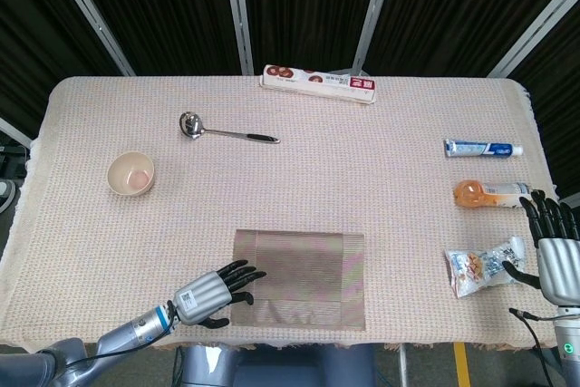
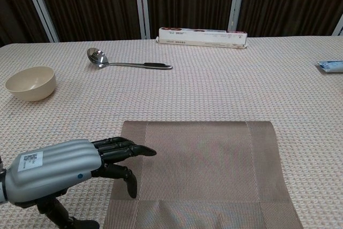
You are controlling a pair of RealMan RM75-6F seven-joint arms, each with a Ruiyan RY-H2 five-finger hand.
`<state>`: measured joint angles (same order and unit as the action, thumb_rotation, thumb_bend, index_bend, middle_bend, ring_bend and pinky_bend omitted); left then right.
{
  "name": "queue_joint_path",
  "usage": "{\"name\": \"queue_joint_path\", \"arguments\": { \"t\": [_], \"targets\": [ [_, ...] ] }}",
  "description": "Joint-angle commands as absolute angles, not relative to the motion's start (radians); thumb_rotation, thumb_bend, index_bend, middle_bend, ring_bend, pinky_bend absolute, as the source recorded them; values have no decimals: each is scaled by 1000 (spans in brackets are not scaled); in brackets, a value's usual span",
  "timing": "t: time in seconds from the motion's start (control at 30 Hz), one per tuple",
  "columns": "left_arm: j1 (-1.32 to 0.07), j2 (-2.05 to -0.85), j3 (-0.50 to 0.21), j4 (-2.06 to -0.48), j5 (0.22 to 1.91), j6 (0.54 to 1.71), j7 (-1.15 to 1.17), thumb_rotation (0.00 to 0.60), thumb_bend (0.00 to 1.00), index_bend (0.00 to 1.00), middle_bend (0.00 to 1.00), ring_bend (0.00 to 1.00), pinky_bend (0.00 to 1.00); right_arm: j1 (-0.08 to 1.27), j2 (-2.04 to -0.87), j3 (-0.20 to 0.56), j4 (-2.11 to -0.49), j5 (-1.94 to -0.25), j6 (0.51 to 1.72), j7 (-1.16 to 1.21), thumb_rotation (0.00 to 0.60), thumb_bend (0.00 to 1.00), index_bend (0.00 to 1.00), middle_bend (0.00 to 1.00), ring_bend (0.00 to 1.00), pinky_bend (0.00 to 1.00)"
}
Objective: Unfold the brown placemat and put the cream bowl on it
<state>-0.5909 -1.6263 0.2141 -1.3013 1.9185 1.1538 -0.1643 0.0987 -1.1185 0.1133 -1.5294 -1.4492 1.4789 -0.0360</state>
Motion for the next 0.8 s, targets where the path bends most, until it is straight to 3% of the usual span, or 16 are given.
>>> {"name": "queue_joint_path", "arguments": {
  "t": [0.03,0.8],
  "targets": [
    [-591,-1649,214,-1281,1921,1158,-169,600,214,349,0,0,0,98,-1117,114,-1530,-1449,1480,-34,600,0,0,0,0,0],
    [-564,-1695,248,-1185,1917,1200,-206,600,215,351,0,0,0,98,-1114,113,-1531,-1449,1479,-29,600,0,0,0,0,0]
  ]
}}
